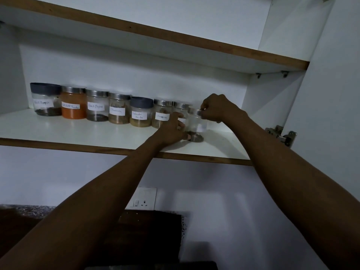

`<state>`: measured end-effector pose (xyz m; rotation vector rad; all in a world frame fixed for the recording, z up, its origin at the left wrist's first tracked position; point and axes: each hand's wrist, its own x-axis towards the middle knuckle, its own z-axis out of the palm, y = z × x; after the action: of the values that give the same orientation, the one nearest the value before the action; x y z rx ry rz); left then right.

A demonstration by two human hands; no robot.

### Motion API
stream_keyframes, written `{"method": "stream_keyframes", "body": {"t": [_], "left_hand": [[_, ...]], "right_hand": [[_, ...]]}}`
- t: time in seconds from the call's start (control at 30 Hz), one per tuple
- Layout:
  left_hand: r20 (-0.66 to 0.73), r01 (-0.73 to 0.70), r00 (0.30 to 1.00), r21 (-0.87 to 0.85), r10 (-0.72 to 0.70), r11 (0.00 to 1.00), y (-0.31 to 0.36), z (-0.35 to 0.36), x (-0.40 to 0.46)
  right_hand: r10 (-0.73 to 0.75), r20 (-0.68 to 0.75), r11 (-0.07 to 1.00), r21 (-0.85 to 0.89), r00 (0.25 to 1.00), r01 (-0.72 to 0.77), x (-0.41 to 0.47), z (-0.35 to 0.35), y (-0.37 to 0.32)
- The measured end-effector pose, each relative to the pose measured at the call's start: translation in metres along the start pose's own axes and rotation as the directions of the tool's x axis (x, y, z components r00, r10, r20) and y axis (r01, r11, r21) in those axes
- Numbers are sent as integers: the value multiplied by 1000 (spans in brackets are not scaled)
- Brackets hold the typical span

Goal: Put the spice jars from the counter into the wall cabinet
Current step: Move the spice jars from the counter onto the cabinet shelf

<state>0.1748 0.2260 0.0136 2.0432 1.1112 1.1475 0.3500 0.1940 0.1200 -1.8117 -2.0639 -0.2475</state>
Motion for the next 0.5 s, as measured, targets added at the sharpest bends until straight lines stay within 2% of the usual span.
{"method": "stream_keyframes", "body": {"t": [0.07, 0.13, 0.3, 0.5], "left_hand": [[-27, -4, 1000, 36, 5, 999, 1, 0, -1], [-32, 4, 999, 35, -3, 999, 1, 0, -1], [56, 6, 998, 58, -9, 998, -1, 1, 1], [83, 17, 996, 111, -26, 994, -4, 3, 5]], "right_hand": [[45, -58, 997, -53, 997, -48, 4, 2, 0], [-1, -110, 1000, -10, 994, 0, 7, 5, 2], [-123, -34, 986, 106, 992, 126, 5, 12, 13], [-142, -193, 963, 199, 971, 180, 10, 24, 28]]}}
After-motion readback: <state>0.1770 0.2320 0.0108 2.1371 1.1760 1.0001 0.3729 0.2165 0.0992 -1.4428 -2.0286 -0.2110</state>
